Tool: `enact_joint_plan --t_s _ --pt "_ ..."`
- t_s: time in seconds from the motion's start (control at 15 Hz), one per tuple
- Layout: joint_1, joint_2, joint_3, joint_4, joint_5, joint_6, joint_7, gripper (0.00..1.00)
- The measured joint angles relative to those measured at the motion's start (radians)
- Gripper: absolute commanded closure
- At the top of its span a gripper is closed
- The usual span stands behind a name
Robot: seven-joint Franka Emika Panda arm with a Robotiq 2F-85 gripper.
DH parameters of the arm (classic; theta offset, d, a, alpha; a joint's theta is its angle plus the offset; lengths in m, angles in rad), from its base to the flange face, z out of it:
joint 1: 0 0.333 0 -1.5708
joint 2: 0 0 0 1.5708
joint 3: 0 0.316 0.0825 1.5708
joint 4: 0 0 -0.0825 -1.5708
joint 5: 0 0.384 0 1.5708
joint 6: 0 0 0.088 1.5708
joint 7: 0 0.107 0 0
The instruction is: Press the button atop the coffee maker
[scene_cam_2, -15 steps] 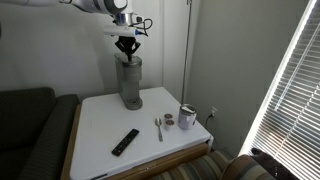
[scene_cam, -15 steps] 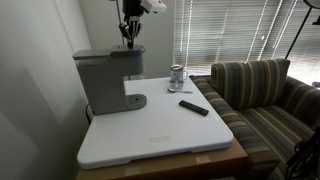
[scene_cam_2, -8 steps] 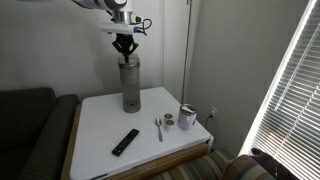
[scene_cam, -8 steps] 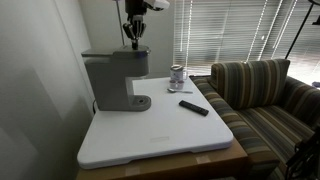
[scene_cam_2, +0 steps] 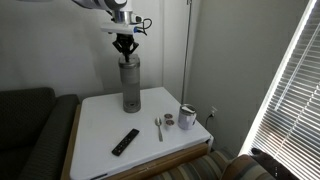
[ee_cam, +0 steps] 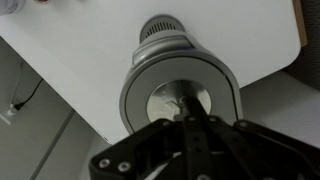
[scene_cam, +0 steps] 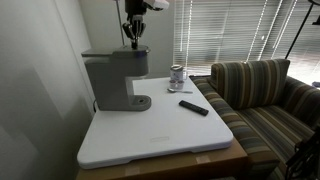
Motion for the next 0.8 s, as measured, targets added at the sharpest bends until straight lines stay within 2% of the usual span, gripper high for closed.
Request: enact_joint_plan --t_s 0.53,0.8 --pt "0.015 0.022 -0.011 0.020 -0.022 0.139 0.016 1.00" --pt "0.029 0.021 -0.018 0.054 -0.034 0.146 0.036 1.00"
